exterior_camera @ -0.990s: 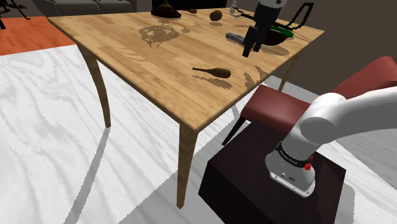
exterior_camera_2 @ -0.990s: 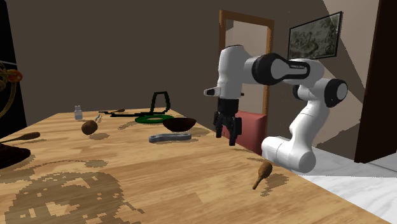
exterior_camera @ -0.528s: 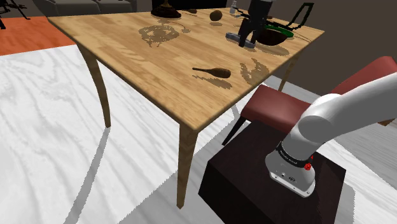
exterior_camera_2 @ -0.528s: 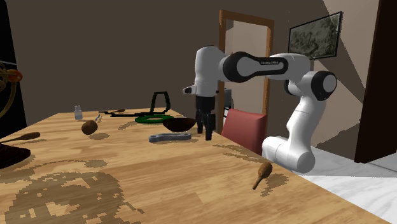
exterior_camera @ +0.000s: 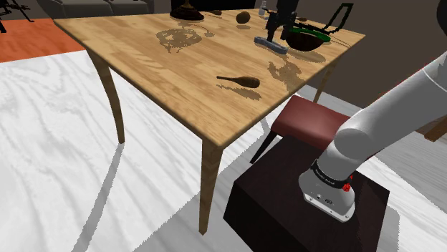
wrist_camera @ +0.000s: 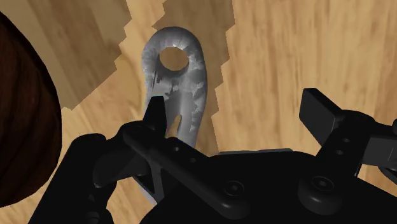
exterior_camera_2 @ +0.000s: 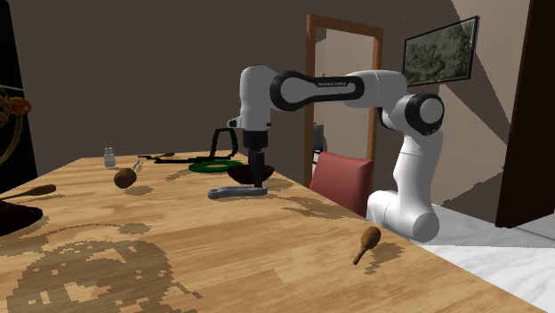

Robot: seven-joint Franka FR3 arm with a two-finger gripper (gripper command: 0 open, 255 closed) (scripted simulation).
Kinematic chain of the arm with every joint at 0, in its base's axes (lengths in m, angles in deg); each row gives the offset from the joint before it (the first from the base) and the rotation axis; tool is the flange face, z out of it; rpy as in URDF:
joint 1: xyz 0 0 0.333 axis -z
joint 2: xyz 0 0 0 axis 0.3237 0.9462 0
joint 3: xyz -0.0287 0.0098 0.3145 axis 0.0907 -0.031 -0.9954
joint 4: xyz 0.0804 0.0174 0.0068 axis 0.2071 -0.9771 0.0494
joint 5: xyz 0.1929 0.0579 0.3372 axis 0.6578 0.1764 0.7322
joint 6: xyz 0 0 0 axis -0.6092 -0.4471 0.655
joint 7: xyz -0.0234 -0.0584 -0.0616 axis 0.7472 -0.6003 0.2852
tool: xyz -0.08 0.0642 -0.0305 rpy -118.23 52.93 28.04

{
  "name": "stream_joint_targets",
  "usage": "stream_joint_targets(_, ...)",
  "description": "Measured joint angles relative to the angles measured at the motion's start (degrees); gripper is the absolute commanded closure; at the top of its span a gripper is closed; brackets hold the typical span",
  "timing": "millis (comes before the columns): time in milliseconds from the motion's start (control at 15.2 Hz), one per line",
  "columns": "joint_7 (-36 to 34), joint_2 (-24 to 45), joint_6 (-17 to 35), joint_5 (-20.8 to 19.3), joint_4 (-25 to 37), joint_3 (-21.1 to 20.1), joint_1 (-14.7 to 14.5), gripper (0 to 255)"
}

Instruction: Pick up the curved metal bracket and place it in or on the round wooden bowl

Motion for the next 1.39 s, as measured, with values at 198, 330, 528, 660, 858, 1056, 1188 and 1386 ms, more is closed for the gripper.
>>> stream_joint_targets(198, 1.28, 6.03, -1.09, 0.52, 6.54, 1.94, 1.13, 0)
stream_joint_targets(330, 2.17, 9.28, -1.64, 0.91, 10.02, 3.01, 1.83, 0)
stream_joint_targets(528, 2.38, 10.03, -0.03, 0.99, 9.05, 3.3, 2.05, 0)
stream_joint_targets(660, 2.36, 9.92, 1.4, 0.96, 7.5, 3.32, 2.07, 0)
stream_joint_targets(858, 2.21, 9.68, 3.75, 0.9, 4.89, 3.28, 2.05, 0)
stream_joint_targets(1056, 2.22, 9.62, 4.17, 0.89, 4.43, 3.29, 2.06, 0)
stream_joint_targets(1188, 2.23, 9.61, 4.21, 0.89, 4.4, 3.3, 2.06, 0)
stream_joint_targets(1386, 2.23, 9.57, 4.23, 0.89, 4.45, 3.29, 2.06, 255)
